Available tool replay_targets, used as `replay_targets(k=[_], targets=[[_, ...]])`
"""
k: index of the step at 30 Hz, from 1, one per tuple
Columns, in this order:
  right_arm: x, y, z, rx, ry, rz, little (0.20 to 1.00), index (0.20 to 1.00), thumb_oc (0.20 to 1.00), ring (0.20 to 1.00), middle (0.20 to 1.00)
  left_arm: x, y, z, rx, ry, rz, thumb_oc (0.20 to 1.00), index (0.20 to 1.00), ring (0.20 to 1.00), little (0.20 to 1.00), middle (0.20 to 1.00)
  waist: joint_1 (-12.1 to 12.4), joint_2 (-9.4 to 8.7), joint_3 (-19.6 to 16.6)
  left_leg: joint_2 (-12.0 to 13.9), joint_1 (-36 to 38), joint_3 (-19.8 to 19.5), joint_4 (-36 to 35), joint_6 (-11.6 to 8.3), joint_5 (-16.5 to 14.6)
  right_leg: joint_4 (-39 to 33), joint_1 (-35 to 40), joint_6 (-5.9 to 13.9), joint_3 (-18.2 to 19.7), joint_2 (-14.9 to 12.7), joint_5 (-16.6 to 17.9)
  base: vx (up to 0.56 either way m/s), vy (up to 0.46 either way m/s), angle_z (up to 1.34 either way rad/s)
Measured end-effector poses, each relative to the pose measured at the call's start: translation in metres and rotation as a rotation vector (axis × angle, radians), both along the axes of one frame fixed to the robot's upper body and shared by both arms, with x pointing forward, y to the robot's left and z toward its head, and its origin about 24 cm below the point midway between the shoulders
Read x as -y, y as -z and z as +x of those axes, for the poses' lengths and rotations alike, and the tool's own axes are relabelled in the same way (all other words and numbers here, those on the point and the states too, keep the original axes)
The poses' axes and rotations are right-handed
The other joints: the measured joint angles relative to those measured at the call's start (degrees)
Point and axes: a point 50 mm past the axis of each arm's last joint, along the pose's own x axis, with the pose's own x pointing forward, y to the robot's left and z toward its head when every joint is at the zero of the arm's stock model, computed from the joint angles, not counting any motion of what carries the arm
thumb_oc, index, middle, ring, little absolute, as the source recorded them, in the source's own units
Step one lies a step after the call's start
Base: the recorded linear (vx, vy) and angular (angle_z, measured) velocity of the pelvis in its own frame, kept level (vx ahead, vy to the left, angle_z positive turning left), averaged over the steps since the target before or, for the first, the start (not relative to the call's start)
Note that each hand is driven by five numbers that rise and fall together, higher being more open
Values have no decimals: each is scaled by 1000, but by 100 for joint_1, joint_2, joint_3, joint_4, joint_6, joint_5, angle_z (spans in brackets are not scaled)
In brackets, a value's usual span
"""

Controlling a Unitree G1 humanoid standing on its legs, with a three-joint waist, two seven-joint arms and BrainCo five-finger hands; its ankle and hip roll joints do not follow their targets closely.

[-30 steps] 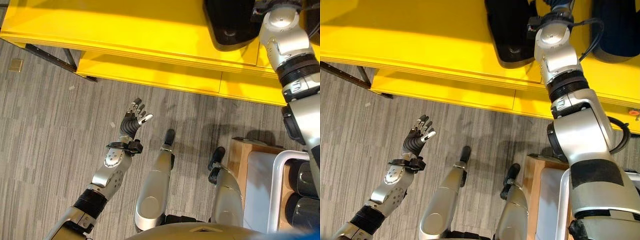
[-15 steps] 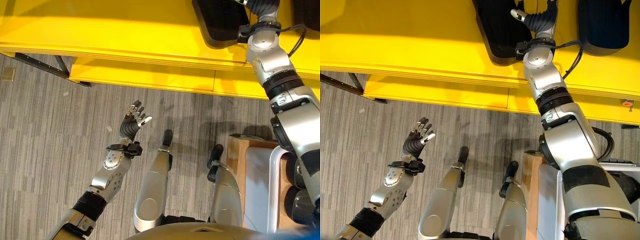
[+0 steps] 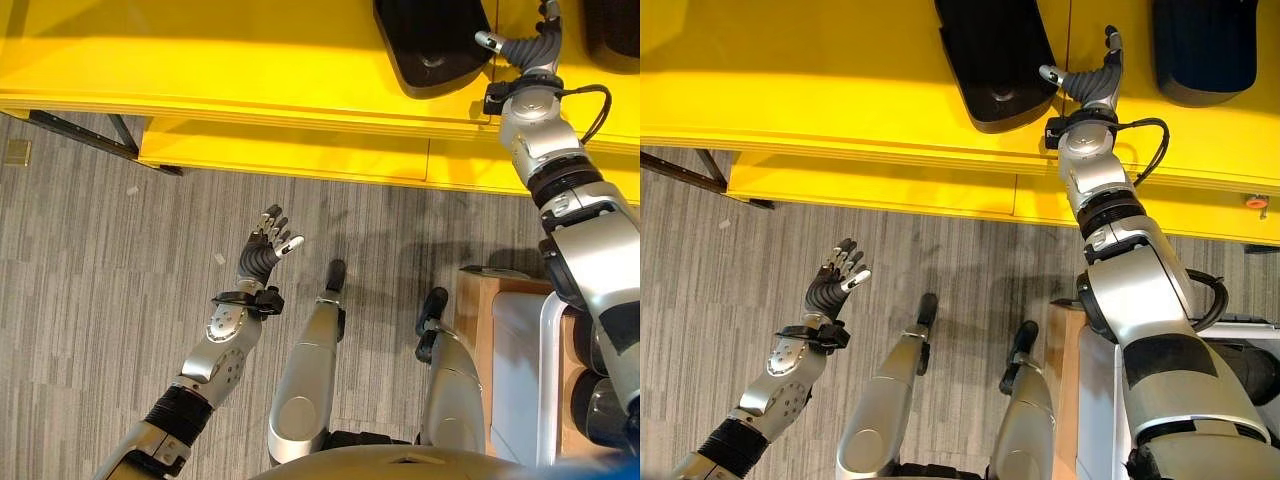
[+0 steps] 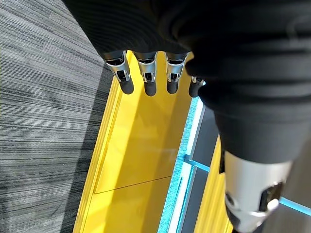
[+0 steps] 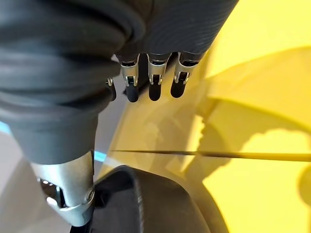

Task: Move parts from the plastic box to the shelf.

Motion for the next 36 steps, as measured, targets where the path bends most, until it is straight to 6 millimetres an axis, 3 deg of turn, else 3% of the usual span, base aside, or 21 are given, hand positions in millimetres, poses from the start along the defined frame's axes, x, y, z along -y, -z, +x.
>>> replay_targets(k=[14, 21, 25, 29, 36], targets=[[3, 11, 0, -5, 0, 27, 1000, 1000, 1000, 1000, 1000, 0, 0, 0, -1, 3, -1, 1000, 1000, 1000, 1000, 1000, 90, 126, -21, 0, 12, -5, 5, -8, -5, 79, -18, -16, 4, -11, -36, 0, 0, 0], [-6, 13, 2, -11, -23, 14, 1000, 1000, 1000, 1000, 1000, 1, 1, -1, -2, 2, -5, 1000, 1000, 1000, 1000, 1000, 100, 241, -90, 0, 10, -19, -33, -48, -30, 88, -18, -20, -3, -9, -42, 0, 0, 0], [-7, 13, 2, -11, -27, 9, 1000, 1000, 1000, 1000, 1000, 2, 1, -1, -3, 2, -9, 1000, 1000, 1000, 1000, 1000, 107, 242, -95, -1, 8, -28, -39, -54, -30, 93, -18, -25, -9, -9, -50, 0, 0, 0], [-26, 13, 3, -5, -87, -23, 1000, 1000, 1000, 1000, 1000, 2, 2, 0, -6, -2, -14, 1000, 1000, 1000, 1000, 1000, 110, 255, -109, -8, -5, -86, -35, -65, -33, 154, -23, -23, -64, -17, -113, 8, 0, 6], [-32, 15, 4, -5, -103, -19, 1000, 1000, 1000, 1000, 1000, 2, 3, 0, -7, -3, -15, 1000, 1000, 1000, 1000, 1000, 130, 251, -121, -11, -12, -179, 14, -58, -28, 280, -21, -54, -150, -29, -221, 6, 8, 6]])
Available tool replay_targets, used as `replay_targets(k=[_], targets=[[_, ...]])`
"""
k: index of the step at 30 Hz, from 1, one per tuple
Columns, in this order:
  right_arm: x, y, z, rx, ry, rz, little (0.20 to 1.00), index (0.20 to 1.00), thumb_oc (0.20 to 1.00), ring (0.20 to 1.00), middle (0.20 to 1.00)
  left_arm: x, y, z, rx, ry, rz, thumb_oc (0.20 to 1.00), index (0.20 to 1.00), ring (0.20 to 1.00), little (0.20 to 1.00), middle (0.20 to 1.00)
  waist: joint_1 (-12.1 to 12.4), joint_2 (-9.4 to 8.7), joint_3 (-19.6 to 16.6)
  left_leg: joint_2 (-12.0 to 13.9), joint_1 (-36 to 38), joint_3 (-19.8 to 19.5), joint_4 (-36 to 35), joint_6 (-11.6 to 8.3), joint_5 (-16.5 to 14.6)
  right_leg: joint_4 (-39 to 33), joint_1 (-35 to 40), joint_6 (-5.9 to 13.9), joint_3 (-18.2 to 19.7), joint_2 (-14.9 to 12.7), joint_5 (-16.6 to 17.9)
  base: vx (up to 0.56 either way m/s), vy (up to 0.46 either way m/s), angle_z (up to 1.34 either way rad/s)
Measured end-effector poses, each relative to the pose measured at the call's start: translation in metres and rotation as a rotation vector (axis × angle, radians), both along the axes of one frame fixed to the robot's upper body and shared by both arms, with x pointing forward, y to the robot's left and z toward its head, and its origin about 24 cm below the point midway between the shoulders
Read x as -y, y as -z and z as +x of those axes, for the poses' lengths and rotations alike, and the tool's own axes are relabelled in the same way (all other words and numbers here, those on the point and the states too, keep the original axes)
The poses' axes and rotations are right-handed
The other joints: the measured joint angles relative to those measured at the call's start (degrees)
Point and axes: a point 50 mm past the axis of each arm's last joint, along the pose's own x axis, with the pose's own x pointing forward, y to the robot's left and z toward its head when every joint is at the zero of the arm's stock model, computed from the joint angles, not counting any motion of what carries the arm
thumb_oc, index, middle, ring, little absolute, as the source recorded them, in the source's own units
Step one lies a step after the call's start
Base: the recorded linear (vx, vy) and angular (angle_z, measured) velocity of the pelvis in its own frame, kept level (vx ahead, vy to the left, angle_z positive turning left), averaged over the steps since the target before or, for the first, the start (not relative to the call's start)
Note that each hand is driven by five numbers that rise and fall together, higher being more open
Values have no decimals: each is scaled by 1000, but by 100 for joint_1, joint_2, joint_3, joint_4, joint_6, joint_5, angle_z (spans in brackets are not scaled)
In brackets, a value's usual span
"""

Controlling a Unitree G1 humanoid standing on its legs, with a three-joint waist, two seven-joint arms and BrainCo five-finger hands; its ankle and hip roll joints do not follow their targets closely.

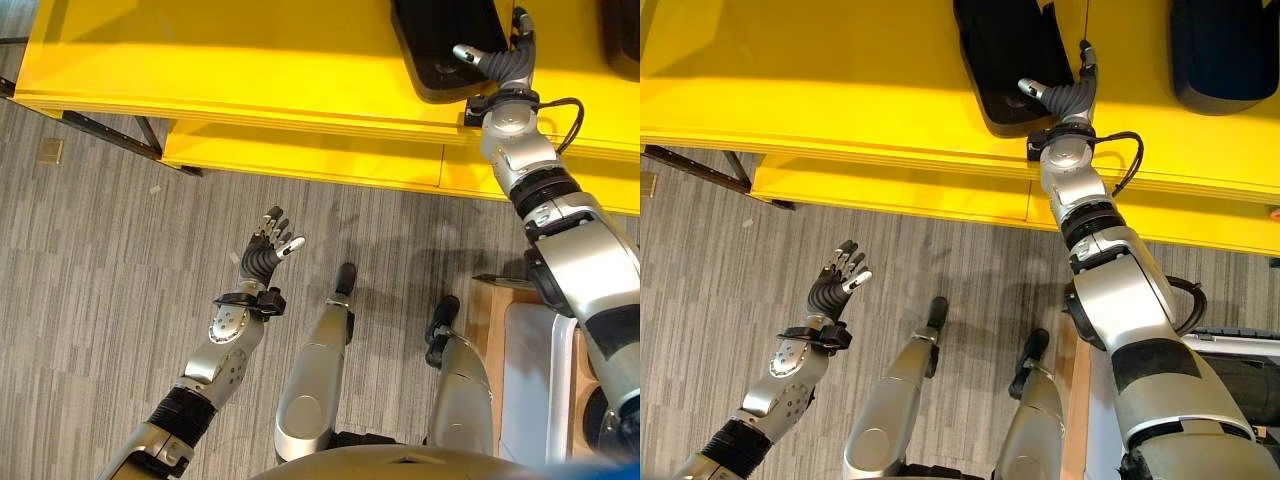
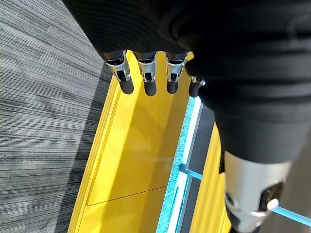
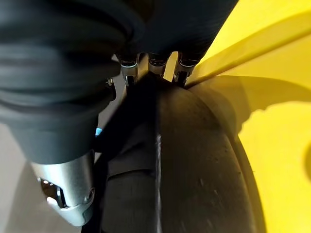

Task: Move parts from the plastic box to the shelf.

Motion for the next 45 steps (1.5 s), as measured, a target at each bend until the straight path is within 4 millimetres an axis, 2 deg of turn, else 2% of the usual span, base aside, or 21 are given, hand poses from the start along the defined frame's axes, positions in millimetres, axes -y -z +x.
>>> replay_targets(k=[10, 13, 24, 36, 45], targets=[[-12, 2, 0, 11, -48, 33, 1000, 1000, 1000, 1000, 1000, 0, 1, 0, -4, -4, -2, 1000, 1000, 1000, 1000, 1000, -3, 0, -2, 7, 2, -7, 9, -5, 23, 24, -1, -9, -8, 10, -8, 16, 1, 0], [-16, 10, 0, 5, -62, 42, 1000, 1000, 1000, 1000, 1000, -2, 3, 0, -12, -16, -1, 1000, 1000, 1000, 1000, 1000, 10, -11, -27, 16, 0, -35, 17, -68, -55, 60, 9, -13, -8, 21, -47, 27, -3, 0], [-30, 17, 0, 3, -102, 103, 1000, 1000, 1000, 1000, 1000, -3, 3, -1, -14, -23, 0, 1000, 1000, 1000, 1000, 1000, 10, -56, -68, 31, 2, -36, 43, -35, -32, 88, 8, -27, -10, 29, -60, 0, 0, 0], [-56, 27, -3, 2, -181, 143, 1000, 1000, 1000, 1000, 1000, -3, 4, -1, -15, -24, 0, 1000, 1000, 1000, 1000, 1000, 15, -64, -74, 38, 2, -43, 96, -69, -59, 142, 10, -36, -9, 31, -69, 0, 0, 0], [-63, 31, -5, 5, -211, 169, 1000, 1000, 1000, 1000, 1000, -3, 4, -1, -16, -25, 0, 1000, 1000, 1000, 1000, 1000, 81, -64, -74, 40, 0, -51, 116, -67, -61, 166, 10, -40, -11, 31, -76, 0, 0, 0]])
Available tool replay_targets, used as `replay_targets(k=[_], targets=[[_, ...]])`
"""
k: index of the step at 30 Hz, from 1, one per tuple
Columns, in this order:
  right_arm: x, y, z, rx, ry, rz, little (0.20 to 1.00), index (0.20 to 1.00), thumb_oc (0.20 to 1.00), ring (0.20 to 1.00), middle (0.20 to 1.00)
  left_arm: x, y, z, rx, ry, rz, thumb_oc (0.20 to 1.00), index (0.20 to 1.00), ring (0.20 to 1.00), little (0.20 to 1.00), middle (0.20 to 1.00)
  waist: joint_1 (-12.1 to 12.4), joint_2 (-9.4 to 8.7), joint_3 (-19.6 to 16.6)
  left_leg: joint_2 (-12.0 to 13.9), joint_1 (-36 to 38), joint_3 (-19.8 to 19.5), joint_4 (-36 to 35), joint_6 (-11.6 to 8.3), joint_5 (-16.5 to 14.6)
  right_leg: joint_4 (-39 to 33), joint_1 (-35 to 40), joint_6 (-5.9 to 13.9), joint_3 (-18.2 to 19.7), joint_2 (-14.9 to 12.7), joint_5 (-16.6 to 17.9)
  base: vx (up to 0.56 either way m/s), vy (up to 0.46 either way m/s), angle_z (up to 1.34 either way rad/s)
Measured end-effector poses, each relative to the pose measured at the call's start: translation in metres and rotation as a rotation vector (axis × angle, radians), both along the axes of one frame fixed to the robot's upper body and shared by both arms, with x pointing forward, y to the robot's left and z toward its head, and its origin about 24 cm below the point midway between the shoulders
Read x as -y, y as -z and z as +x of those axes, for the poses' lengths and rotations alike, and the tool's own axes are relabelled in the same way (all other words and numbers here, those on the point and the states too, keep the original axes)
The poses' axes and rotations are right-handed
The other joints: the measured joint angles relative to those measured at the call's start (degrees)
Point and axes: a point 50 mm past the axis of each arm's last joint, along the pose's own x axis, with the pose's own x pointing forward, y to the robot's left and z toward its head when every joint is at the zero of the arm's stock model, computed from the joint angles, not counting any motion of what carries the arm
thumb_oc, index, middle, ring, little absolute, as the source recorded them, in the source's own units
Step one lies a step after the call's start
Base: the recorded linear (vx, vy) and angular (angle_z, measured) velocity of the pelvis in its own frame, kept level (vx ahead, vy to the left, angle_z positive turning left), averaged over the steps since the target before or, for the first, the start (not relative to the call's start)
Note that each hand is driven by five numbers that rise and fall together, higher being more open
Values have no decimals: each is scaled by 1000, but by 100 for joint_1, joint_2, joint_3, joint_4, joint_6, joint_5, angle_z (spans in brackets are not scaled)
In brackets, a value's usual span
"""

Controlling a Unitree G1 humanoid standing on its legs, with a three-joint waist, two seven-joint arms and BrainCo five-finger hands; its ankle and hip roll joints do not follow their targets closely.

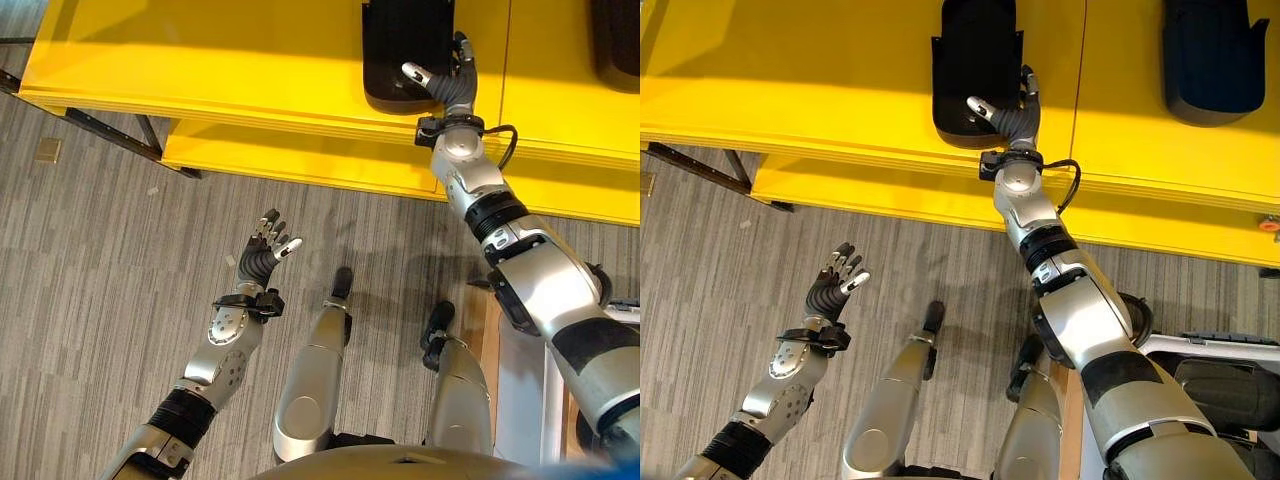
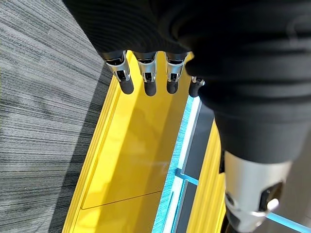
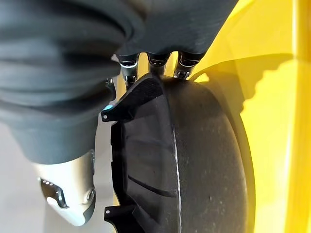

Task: Move parts from the plastic box to the shelf.

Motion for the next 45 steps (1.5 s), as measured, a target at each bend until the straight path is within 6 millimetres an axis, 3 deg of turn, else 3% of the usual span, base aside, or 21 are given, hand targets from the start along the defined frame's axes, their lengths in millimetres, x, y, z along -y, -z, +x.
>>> replay_targets(k=[16, 25, 33, 39, 45], targets=[[-24, 6, -4, -3, -64, 31, 1000, 1000, 1000, 1000, 1000, -1, 0, 0, -3, -7, 1, 1000, 1000, 1000, 1000, 1000, 45, -11, -5, -2, -2, -22, 22, 0, -1, 33, 7, 15, -2, 2, -27, 0, 0, 0], [-24, 9, -4, -13, -72, 54, 1000, 1000, 1000, 1000, 1000, -2, 1, 0, -7, -20, 4, 1000, 1000, 1000, 1000, 1000, 46, -100, -50, -3, -7, -36, 25, 12, -5, 37, 9, 12, -7, 6, -43, 0, 0, 0], [-10, 11, -13, 43, -52, 88, 1000, 1000, 1000, 1000, 1000, -2, 1, -1, -10, -35, 13, 1000, 1000, 1000, 1000, 1000, -21, -150, -24, -4, -151, -51, 147, 46, -41, 66, -67, 14, -24, 14, -50, -34, 9, 0], [15, 29, -31, 94, 32, 73, 1000, 1000, 1000, 1000, 1000, -6, -2, -1, 17, -37, 98, 1000, 1000, 1000, 1000, 1000, -236, -430, 160, 10, -192, 10, 254, 72, -114, 69, -103, 16, 11, 11, -47, 2, -8, -4], [17, 38, -44, 126, 34, 64, 1000, 1000, 1000, 1000, 1000, -12, -9, 1, 60, -66, 175, 1000, 1000, 1000, 1000, 1000, -304, -422, 251, 37, -139, 79, 281, 84, -162, 78, -92, 17, 80, 27, -49, 12, -12, -7]])
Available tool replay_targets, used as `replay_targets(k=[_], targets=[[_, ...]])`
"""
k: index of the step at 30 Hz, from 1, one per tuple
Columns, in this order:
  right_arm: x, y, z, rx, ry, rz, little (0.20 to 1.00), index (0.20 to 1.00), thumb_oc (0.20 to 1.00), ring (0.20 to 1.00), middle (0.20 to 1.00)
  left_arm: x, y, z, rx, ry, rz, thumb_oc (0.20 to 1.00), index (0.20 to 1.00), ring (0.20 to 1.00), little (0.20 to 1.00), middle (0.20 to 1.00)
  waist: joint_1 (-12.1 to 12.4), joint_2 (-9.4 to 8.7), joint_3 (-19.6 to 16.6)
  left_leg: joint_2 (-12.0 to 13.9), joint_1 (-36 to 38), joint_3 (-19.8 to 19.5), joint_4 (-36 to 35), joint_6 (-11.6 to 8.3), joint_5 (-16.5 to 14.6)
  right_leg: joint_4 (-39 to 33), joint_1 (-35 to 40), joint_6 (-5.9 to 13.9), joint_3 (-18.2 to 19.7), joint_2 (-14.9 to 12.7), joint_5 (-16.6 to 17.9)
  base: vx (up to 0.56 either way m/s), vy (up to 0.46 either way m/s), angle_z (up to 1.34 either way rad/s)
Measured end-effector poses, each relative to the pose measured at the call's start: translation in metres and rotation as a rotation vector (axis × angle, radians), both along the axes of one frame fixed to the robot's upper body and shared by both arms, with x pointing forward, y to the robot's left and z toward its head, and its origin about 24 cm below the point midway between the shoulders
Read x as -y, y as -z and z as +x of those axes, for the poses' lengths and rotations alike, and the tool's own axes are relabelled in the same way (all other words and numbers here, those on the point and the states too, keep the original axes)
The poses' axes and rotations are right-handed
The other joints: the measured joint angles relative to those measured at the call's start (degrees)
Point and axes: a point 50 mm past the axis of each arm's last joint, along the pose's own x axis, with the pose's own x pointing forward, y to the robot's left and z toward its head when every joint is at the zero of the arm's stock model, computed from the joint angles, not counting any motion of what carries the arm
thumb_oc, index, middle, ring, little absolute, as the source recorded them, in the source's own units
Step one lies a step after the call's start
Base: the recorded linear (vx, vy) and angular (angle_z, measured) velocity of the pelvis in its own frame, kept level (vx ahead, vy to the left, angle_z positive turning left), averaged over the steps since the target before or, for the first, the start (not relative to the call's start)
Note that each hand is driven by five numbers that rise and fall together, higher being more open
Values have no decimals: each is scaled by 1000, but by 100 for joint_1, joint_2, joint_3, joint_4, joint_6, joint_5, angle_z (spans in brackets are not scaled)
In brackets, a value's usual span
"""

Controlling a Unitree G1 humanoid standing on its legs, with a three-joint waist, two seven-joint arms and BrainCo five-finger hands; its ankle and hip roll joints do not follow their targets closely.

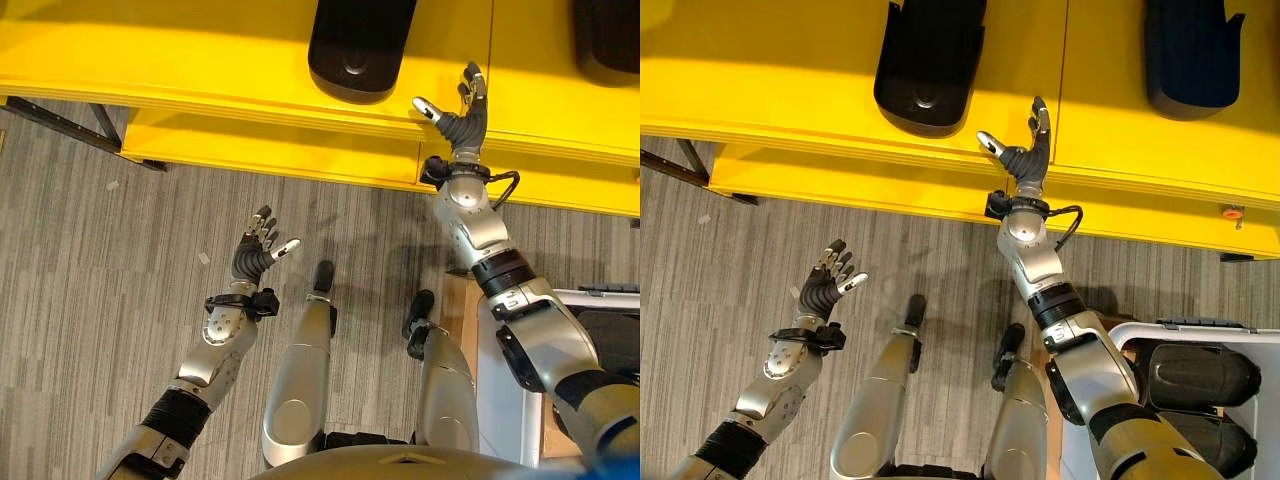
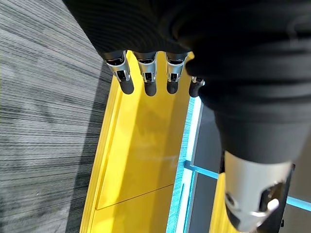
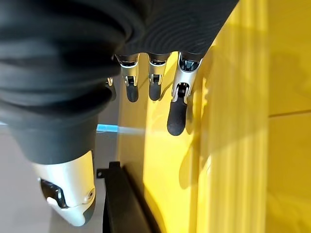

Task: Move parts from the plastic box to the shelf.

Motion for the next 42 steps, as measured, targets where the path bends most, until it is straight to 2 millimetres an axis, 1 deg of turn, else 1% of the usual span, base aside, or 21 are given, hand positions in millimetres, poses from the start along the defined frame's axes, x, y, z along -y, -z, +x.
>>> replay_targets(k=[5, 6, 7, 8, 9, 10, 11, 12, 13, 14, 17, 19, 20, 21, 26, 32, 38, 42], targets=[[2, 7, -8, 11, -12, 14, 1000, 1000, 1000, 1000, 1000, -9, -16, 1, 78, -20, 135, 1000, 1000, 1000, 1000, 1000, -40, 3, 57, 5, 66, 68, -8, 19, -23, 4, 17, 4, 78, -2, -3, 20, -14, -5], [2, 7, -14, 30, -27, 20, 1000, 1000, 1000, 1000, 1000, -13, -23, 0, 111, -24, 194, 1000, 1000, 1000, 1000, 1000, -26, 1, 89, 6, 97, 81, -19, 32, -31, 5, 40, 6, 86, -3, -4, 14, -6, -5], [2, 12, -18, 27, -34, 23, 1000, 1000, 1000, 1000, 1000, -17, -27, 0, 131, -40, 236, 1000, 1000, 1000, 1000, 1000, -36, 4, 112, 6, 149, 96, -36, 26, -29, 2, 71, 9, 94, -11, -6, 37, -10, -5], [3, 19, -23, 20, -44, 25, 1000, 1000, 1000, 1000, 1000, -24, -33, -1, 154, -62, 291, 1000, 1000, 1000, 1000, 1000, -35, 3, 113, 2, 198, 108, -66, 31, -33, -7, 106, 15, 103, -16, -11, 39, -6, -3], [4, 26, -28, 15, -59, 26, 1000, 1000, 1000, 1000, 1000, -31, -39, -2, 180, -80, 382, 1000, 1000, 1000, 1000, 1000, -67, 4, 114, 1, 252, 117, -93, 50, -46, -16, 156, 20, 106, -21, -18, 39, -6, -2], [5, 31, -30, 6, -64, 28, 1000, 1000, 1000, 1000, 1000, -36, -42, -2, 193, -94, 429, 1000, 1000, 1000, 1000, 1000, -86, 5, 114, 1, 283, 119, -92, 44, -48, -19, 179, 20, 107, -22, -21, 0, 0, 0], [7, 39, -35, -9, -72, 36, 1000, 1000, 1000, 1000, 1000, -42, -47, -2, 214, -105, 531, 1000, 1000, 1000, 1000, 1000, -99, 6, 120, 1, 355, 125, -116, 42, -59, -28, 241, 22, 108, -23, -31, 21, -7, -3], [10, 47, -40, -26, -73, 39, 1000, 1000, 1000, 1000, 1000, -46, -52, -3, 237, -122, 595, 1000, 1000, 1000, 1000, 1000, -114, 11, 119, 1, 398, 142, -112, 44, -74, -28, 279, 27, 123, -25, -41, 21, -7, -6], [11, 50, -41, -34, -74, 39, 1000, 1000, 1000, 1000, 1000, -48, -54, -2, 247, -135, 611, 1000, 1000, 1000, 1000, 1000, -130, 12, 119, 3, 413, 156, -112, 40, -76, -29, 281, 28, 147, -26, -41, 17, -3, -7], [12, 52, -46, -31, -90, 56, 1000, 1000, 1000, 1000, 1000, -49, -57, -2, 270, -140, 698, 1000, 1000, 1000, 1000, 1000, -145, 21, 121, 0, 422, 165, -110, 58, -95, -11, 282, 32, 156, -31, -49, 5, -1, -4], [14, 59, -51, -43, -110, 78, 1000, 1000, 1000, 1000, 1000, -52, -63, -3, 306, -148, 829, 1000, 1000, 1000, 1000, 1000, -188, 22, 120, 0, 456, 171, -96, 32, -101, -2, 314, 34, 159, -32, -59, 0, 0, 0], [13, 60, -54, -39, -134, 72, 1000, 1000, 1000, 1000, 1000, -56, -68, -3, 335, -162, 976, 1000, 1000, 1000, 1000, 1000, -248, 25, 119, 0, 471, 184, -99, 23, -98, 2, 316, 35, 175, -36, -59, 0, 0, 0], [12, 59, -56, -34, -141, 72, 1000, 1000, 1000, 1000, 1000, -57, -70, -3, 344, -158, 1012, 1000, 1000, 1000, 1000, 1000, -252, 25, 119, 0, 474, 184, -100, 23, -99, 4, 316, 36, 175, -35, -60, 0, 0, 0], [12, 57, -60, -16, -162, 65, 1000, 1000, 1000, 1000, 1000, -59, -76, -5, 377, -150, 1120, 1000, 1000, 1000, 1000, 1000, -253, 26, 119, 0, 493, 194, -104, 22, -102, 9, 322, 36, 187, -36, -59, -1, -1, -3], [14, 47, -63, 33, -194, 39, 1000, 1000, 1000, 1000, 1000, -53, -85, -6, 451, -138, 1229, 1000, 1000, 1000, 1000, 1000, -289, 48, 107, 5, 552, 234, -102, 6, -129, 19, 352, 42, 229, -38, -65, -1, 1, -3], [13, 44, -63, 51, -199, 45, 1000, 1000, 1000, 1000, 1000, -49, -91, -5, 511, -121, 1368, 1000, 1000, 1000, 1000, 1000, -323, 61, 100, 10, 555, 239, -97, -6, -140, 28, 350, 41, 234, -36, -70, 0, 0, 0], [12, 42, -63, 56, -199, 56, 1000, 1000, 1000, 1000, 1000, -46, -93, -2, 531, -122, 1429, 1000, 1000, 1000, 1000, 1000, -390, 71, 82, 9, 543, 246, -84, -1, -157, 21, 346, 42, 239, -37, -70, 0, 0, 0], [12, 41, -62, 60, -198, 63, 1000, 1000, 1000, 1000, 1000, -42, -94, 1, 543, -123, 1429, 1000, 1000, 1000, 1000, 1000, -424, 118, 6, 11, 540, 259, -77, 21, -165, 16, 338, 47, 245, -36, -69, 0, 0, 0]])
